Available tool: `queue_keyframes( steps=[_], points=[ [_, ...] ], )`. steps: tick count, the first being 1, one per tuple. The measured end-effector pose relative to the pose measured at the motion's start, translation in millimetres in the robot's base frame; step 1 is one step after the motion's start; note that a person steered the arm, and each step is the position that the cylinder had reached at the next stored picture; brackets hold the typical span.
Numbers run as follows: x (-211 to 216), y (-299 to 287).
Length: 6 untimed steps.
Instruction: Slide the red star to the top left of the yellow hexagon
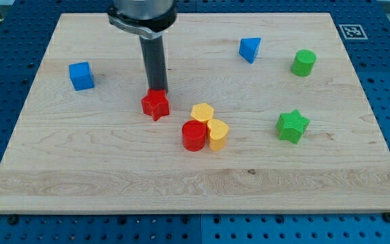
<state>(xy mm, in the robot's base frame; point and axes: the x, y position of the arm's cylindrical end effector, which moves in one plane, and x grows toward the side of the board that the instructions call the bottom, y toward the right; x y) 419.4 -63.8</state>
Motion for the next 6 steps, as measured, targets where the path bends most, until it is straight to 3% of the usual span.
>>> queue_keyframes(
  steps=[2,3,4,5,6],
  points=[
    [-27.2,-44.0],
    [7.7,-57.0],
    [45.1,-23.9],
    [45.3,3.6],
    [42.5,-16.7]
  ],
)
